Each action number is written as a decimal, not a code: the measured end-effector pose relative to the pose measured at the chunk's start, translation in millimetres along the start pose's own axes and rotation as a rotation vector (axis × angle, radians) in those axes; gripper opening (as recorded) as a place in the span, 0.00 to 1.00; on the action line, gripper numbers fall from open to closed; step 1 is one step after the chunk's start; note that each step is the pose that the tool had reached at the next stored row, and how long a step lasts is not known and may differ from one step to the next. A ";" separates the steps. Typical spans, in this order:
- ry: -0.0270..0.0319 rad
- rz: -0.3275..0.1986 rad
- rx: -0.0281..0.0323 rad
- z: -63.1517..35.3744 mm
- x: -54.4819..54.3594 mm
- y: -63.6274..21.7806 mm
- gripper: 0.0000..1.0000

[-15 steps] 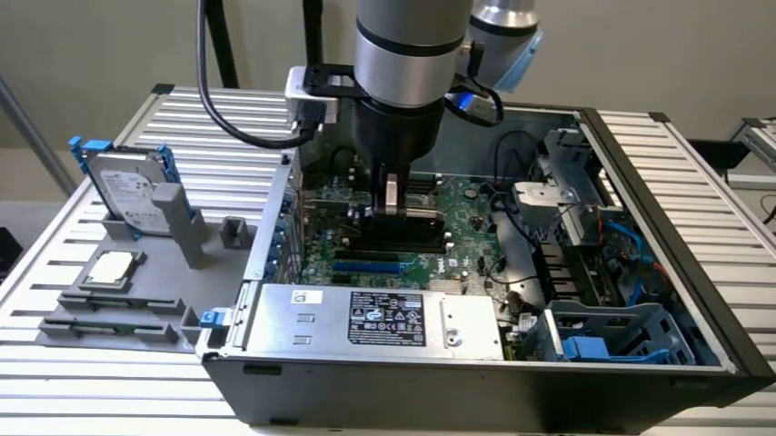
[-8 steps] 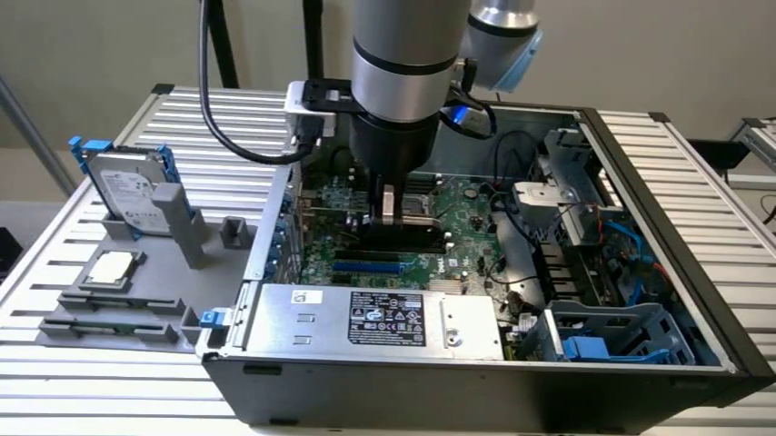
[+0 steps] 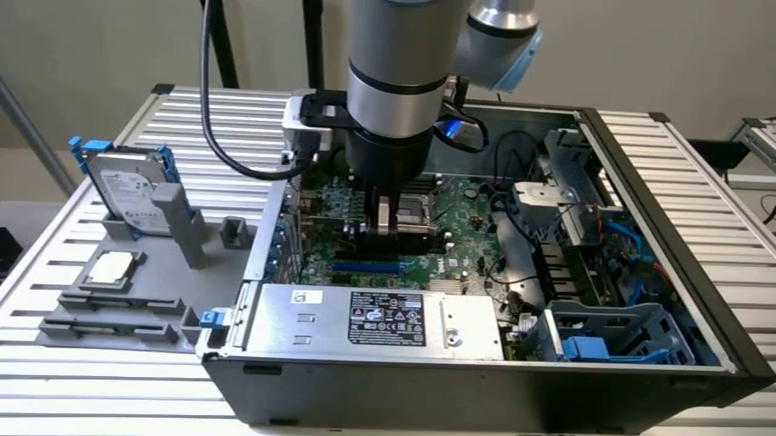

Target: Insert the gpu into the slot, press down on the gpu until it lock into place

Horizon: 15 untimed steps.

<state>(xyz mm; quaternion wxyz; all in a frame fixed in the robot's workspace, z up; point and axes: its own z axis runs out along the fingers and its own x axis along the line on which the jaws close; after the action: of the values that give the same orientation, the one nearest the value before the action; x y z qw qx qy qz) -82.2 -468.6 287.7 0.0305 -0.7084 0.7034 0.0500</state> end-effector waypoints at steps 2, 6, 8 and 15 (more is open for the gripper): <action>-0.0003 0.000 0.0001 3.7 -0.7 -0.1 0.27; -0.0004 0.000 0.0001 10.9 -3.9 -0.2 0.27; -0.0004 0.000 0.0004 14.1 -4.3 1.2 0.27; -0.0001 0.000 0.0004 19.6 -4.9 3.8 0.27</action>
<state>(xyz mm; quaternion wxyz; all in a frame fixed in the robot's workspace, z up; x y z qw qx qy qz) -86.6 -461.6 269.0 0.0307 -0.7084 0.7034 0.0499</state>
